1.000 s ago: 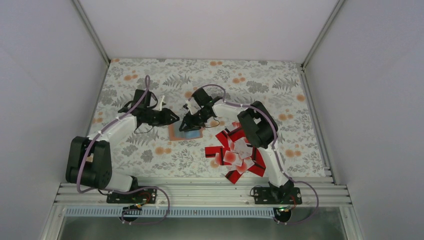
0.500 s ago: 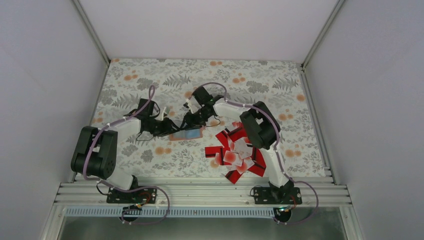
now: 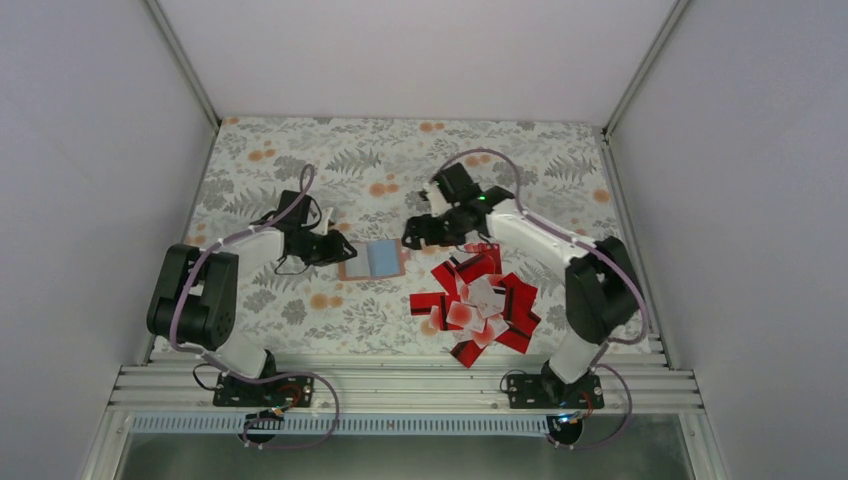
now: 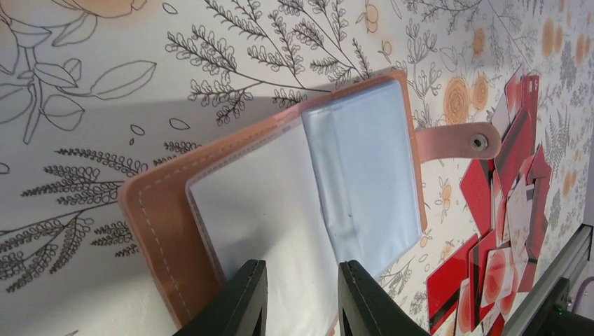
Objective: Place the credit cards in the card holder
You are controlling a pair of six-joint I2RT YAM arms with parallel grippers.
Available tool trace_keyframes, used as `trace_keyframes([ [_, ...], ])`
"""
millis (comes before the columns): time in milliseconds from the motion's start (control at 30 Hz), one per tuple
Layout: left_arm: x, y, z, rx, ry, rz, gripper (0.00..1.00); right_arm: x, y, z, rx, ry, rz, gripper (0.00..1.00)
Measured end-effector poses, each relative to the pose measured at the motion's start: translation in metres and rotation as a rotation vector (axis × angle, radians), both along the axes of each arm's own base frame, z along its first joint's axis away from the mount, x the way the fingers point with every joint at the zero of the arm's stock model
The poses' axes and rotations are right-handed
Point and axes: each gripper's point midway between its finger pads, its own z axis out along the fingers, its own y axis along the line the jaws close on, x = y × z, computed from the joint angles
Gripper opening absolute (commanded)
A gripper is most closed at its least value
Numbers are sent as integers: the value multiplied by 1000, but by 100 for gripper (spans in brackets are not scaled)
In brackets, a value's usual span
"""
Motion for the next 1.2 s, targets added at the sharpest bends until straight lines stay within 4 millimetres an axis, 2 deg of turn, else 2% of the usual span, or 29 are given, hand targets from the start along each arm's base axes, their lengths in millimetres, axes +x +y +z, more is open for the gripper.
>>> trace_keyframes([
  [100,2,1,-2,11,-2,-3,27,4,-48,-2,-76,-10,-163,99],
  [167,1,1,-5,15,6,-5,27,5,-70,2,-104,-22,-252,99],
  [300,0,0,-7,18,11,-8,27,7,-96,7,-117,-32,-388,97],
  [367,0,0,-7,18,11,-8,27,9,-107,4,-118,-13,-451,92],
  [400,0,0,-7,18,11,-8,27,12,-112,1,-122,2,-484,86],
  [467,1,0,-7,18,10,-8,27,16,-121,-8,-130,39,-545,85],
  [533,1,0,-7,18,10,-9,27,19,-127,-16,-132,81,-595,90],
  [800,0,0,-8,22,8,-17,27,15,-134,-50,-162,258,-765,90],
  [967,-1,0,-8,24,6,-21,27,4,-141,-74,-223,370,-869,90],
  [1200,-3,1,-10,26,11,-24,27,-5,-147,-101,-318,470,-944,90],
])
